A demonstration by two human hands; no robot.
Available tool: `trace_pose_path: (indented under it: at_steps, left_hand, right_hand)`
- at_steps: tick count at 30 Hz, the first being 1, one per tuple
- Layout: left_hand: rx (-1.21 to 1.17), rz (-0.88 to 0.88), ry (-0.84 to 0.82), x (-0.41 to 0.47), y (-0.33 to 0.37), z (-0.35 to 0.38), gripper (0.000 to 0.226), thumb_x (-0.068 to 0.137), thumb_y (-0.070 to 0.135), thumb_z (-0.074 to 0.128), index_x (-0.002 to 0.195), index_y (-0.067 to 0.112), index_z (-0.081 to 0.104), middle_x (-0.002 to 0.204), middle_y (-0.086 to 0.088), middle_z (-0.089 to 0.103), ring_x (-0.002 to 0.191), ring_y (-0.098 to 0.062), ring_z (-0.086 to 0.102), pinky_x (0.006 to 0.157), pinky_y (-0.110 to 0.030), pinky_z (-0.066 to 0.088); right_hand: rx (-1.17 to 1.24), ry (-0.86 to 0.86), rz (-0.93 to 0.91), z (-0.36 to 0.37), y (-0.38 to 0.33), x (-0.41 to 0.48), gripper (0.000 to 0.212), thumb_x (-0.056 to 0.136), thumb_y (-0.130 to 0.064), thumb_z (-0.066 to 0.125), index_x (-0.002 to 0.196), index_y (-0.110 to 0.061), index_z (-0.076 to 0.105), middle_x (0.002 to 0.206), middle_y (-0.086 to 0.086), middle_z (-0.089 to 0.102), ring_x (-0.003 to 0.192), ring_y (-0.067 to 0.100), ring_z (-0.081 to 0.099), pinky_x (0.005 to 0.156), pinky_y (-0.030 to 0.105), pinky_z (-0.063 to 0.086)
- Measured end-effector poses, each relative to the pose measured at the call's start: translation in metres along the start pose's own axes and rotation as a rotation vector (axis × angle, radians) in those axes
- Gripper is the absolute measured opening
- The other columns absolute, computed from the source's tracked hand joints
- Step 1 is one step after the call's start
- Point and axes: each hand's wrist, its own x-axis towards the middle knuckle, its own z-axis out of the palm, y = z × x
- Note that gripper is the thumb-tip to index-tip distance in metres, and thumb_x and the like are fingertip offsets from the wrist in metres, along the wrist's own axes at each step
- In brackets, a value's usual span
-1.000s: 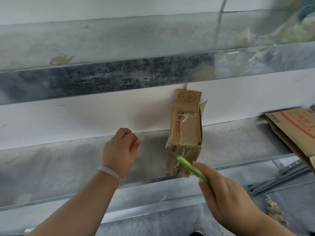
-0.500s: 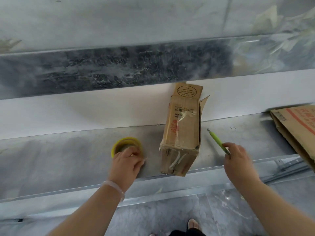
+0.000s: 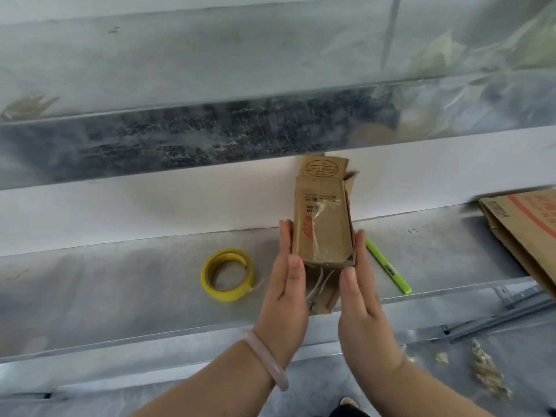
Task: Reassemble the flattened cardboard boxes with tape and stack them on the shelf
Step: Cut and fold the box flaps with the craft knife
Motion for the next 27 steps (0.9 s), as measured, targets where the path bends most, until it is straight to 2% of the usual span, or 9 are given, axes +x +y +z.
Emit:
trace_pose_path:
  at_steps: [4, 7, 12, 16, 18, 20, 23, 25, 27]
  left_hand:
    - [0.056, 0.071, 0.030, 0.005, -0.017, 0.004, 0.054, 0.094, 0.056, 0.037, 0.145, 0.044, 0.022, 0.151, 0.013, 0.036, 0.140, -0.004, 0.031, 0.116, -0.036, 0.027]
    - [0.149, 0.172, 0.030, 0.007, -0.029, -0.004, 0.056, 0.095, 0.058, 0.036, 0.148, 0.044, 0.023, 0.150, 0.004, 0.039, 0.139, -0.016, 0.036, 0.112, -0.049, 0.031]
    - [0.433, 0.346, -0.018, 0.015, -0.028, -0.029, 0.050, 0.100, 0.051, 0.030, 0.148, 0.038, 0.023, 0.150, 0.005, 0.038, 0.139, -0.011, 0.035, 0.112, -0.031, 0.033]
    - [0.595, 0.456, -0.141, 0.026, -0.019, -0.052, 0.051, 0.098, 0.038, 0.045, 0.146, 0.032, 0.028, 0.149, 0.005, 0.039, 0.138, -0.008, 0.036, 0.111, -0.022, 0.033]
    - [0.578, 0.450, -0.135, 0.029, -0.015, -0.052, 0.054, 0.095, 0.033, 0.050, 0.145, 0.031, 0.027, 0.147, 0.008, 0.040, 0.137, -0.005, 0.037, 0.109, -0.017, 0.032]
    - [0.587, 0.432, -0.096, 0.024, -0.020, -0.045, 0.053, 0.097, 0.033, 0.046, 0.146, 0.032, 0.026, 0.148, 0.005, 0.041, 0.136, -0.005, 0.037, 0.108, -0.016, 0.032]
    - [0.620, 0.399, -0.074, 0.012, -0.027, -0.038, 0.053, 0.100, 0.036, 0.034, 0.151, 0.035, 0.018, 0.151, 0.003, 0.038, 0.138, -0.006, 0.034, 0.111, -0.020, 0.031]
    - [0.579, 0.389, -0.102, 0.013, -0.019, -0.043, 0.049, 0.101, 0.038, 0.034, 0.148, 0.029, 0.026, 0.149, 0.002, 0.040, 0.138, -0.007, 0.036, 0.111, -0.026, 0.034]
    - [0.630, 0.453, -0.098, 0.019, -0.002, -0.051, 0.046, 0.100, 0.044, 0.037, 0.141, 0.025, 0.041, 0.142, 0.005, 0.048, 0.131, -0.004, 0.043, 0.106, -0.025, 0.040]
  right_hand:
    - [0.120, 0.172, 0.063, 0.002, -0.012, 0.016, 0.036, 0.096, -0.036, 0.050, 0.131, -0.044, 0.051, 0.116, -0.026, 0.067, 0.109, -0.007, 0.061, 0.083, 0.011, 0.050]
    - [0.065, 0.236, 0.055, 0.002, -0.008, 0.017, 0.038, 0.102, -0.024, 0.045, 0.138, -0.035, 0.050, 0.118, -0.023, 0.067, 0.110, -0.004, 0.062, 0.089, 0.015, 0.052]
    - [-0.069, 0.071, 0.021, -0.017, -0.006, 0.015, 0.039, 0.103, -0.015, 0.038, 0.135, -0.037, 0.046, 0.110, -0.046, 0.058, 0.111, -0.021, 0.051, 0.090, 0.003, 0.042]
    - [-0.119, 0.030, -0.086, -0.039, -0.003, 0.022, 0.047, 0.096, -0.001, 0.049, 0.138, -0.020, 0.045, 0.113, -0.038, 0.062, 0.114, -0.012, 0.055, 0.090, 0.005, 0.043]
    - [-0.054, 0.004, -0.042, -0.039, 0.005, 0.022, 0.041, 0.097, -0.016, 0.047, 0.136, -0.031, 0.049, 0.122, -0.034, 0.060, 0.122, -0.008, 0.052, 0.097, 0.009, 0.042]
    - [-0.066, -0.058, -0.015, -0.032, 0.013, 0.018, 0.045, 0.098, -0.035, 0.038, 0.142, -0.041, 0.034, 0.135, -0.039, 0.047, 0.134, -0.010, 0.037, 0.110, 0.015, 0.033]
    - [-0.130, -0.134, -0.024, -0.026, 0.016, 0.015, 0.058, 0.099, -0.040, 0.032, 0.153, -0.033, 0.014, 0.139, -0.048, 0.032, 0.136, -0.018, 0.023, 0.114, 0.014, 0.022]
    - [-0.196, -0.132, -0.068, -0.034, 0.013, 0.018, 0.053, 0.099, -0.033, 0.034, 0.151, -0.031, 0.022, 0.129, -0.053, 0.038, 0.129, -0.023, 0.030, 0.104, 0.003, 0.027]
    - [-0.368, -0.077, -0.217, -0.045, 0.006, 0.024, 0.043, 0.101, -0.033, 0.041, 0.143, -0.038, 0.035, 0.135, -0.042, 0.043, 0.130, -0.017, 0.036, 0.102, 0.004, 0.032]
